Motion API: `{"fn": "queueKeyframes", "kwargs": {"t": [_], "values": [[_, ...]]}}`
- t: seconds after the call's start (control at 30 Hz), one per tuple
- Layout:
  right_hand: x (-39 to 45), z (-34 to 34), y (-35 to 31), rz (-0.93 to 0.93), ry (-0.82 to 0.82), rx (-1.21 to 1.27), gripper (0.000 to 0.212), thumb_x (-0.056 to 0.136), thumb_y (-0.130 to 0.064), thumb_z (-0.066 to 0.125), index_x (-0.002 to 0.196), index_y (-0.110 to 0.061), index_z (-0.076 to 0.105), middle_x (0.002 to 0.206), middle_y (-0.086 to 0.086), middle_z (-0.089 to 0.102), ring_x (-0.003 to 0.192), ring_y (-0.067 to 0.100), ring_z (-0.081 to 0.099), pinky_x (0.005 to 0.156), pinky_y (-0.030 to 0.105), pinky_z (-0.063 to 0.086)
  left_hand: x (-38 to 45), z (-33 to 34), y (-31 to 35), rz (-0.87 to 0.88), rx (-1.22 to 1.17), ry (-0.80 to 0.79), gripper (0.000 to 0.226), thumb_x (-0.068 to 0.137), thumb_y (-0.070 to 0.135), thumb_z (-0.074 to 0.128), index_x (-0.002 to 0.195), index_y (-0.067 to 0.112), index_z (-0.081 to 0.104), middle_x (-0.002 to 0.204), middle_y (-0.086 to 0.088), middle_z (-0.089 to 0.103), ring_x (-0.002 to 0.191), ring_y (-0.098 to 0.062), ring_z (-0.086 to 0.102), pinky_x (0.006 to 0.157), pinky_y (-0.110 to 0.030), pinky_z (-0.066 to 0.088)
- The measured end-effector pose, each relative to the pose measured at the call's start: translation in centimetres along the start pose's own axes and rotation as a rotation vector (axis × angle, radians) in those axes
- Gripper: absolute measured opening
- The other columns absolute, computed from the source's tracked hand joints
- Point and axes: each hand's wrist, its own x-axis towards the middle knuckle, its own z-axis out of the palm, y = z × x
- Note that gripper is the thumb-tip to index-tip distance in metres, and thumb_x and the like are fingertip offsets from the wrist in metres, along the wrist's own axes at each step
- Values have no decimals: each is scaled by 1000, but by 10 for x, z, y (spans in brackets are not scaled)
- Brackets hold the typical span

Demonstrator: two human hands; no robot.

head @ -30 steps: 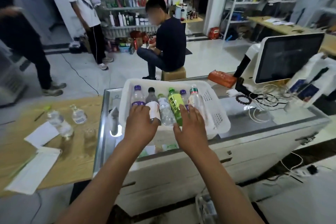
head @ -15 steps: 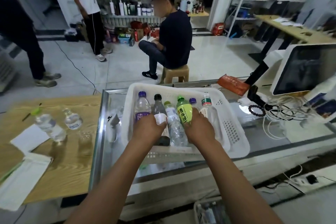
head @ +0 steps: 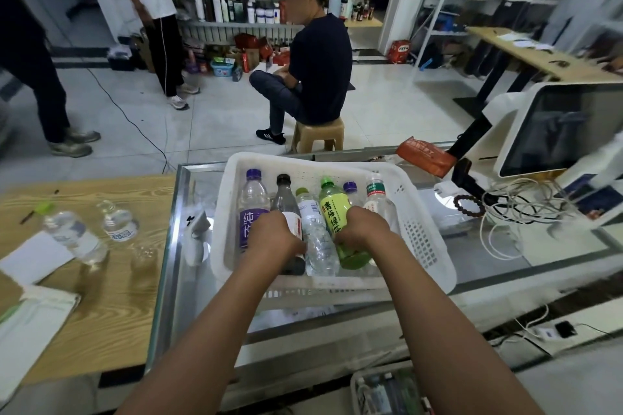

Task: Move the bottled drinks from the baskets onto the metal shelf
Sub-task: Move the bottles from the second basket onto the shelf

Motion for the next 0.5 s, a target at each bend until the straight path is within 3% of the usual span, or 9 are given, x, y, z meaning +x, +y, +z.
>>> {"fn": "queueKeyframes", "kwargs": {"t": [0.07,0.23,0.33,0.4,0.5], "values": [[1,-2,3,0,-11,63,33,82,-32,75,97,-20,48,84,-2,55,83,21,58,66,30,44,2,-2,-6,-41,-51,-5,44,59,28,87,91,16,59,79,1,59,69,-14,56,50,-24,43],[-4,-2,14,48,6,326,32,78,-29,80,93,-21,53,88,2,63,79,18,62,61,30,50,5,-1,-21,-113,-206,-37,46,59,30,91,93,19,62,79,0,66,70,-15,65,55,-27,52],[-8,-4,19,52,15,482,36,74,-24,83,103,-15,64,94,4,68,85,21,67,73,35,58,0,4,-24,-77,-249,-2,40,63,34,88,93,20,65,78,2,68,71,-14,67,60,-31,57],[-16,-6,22,32,62,600,34,73,-19,84,102,-18,66,97,3,71,88,22,68,82,41,59,-5,3,-21,-38,-267,38,36,67,37,85,94,19,67,78,2,68,70,-13,67,61,-30,57],[-35,-10,28,-12,152,786,29,74,-15,85,96,-21,66,100,4,74,88,20,71,84,43,60,-15,-5,-8,53,-346,88,31,71,35,84,93,21,67,81,5,70,68,-9,68,59,-30,59]]}}
